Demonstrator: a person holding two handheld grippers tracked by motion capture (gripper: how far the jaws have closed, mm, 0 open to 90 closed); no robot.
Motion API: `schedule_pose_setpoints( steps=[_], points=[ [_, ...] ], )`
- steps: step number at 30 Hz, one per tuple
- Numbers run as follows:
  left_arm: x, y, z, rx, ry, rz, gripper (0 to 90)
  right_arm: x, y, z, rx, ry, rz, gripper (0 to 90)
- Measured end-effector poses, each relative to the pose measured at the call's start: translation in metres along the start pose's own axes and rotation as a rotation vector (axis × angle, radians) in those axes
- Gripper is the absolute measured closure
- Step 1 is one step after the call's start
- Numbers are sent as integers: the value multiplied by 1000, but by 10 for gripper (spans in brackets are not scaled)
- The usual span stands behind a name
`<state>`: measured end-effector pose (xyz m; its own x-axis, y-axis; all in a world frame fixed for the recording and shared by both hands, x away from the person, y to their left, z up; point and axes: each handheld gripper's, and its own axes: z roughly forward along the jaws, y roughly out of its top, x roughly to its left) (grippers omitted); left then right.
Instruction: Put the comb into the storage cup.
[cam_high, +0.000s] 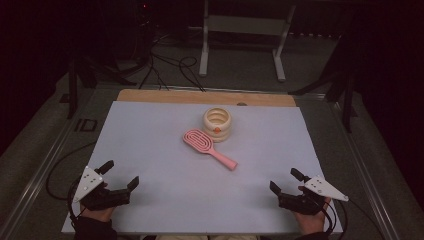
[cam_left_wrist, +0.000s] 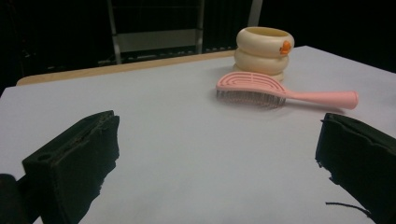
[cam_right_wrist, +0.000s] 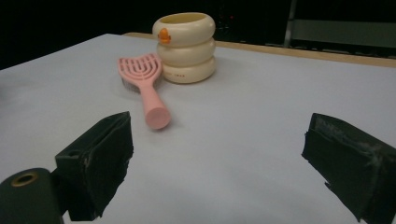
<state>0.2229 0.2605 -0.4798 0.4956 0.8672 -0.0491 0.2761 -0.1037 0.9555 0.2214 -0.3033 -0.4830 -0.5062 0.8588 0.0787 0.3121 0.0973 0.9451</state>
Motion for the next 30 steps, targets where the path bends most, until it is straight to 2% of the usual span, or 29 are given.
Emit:
schedule_pose_setpoints(
  steps=[10,16,21,30],
  points=[
    [3,-2,-1,-2,19,-16,3,0,0,2,26,-12,11,70],
    [3,-2,0,-2,26,-15,3,1,2,3,33,0,24,70],
    [3,-3,0,6,24,-16,3,1,10,5,45,-4,33,70],
    [3,-4,-1,-2,39,-23,3,5,28,10,70,14,13,70]
  ],
)
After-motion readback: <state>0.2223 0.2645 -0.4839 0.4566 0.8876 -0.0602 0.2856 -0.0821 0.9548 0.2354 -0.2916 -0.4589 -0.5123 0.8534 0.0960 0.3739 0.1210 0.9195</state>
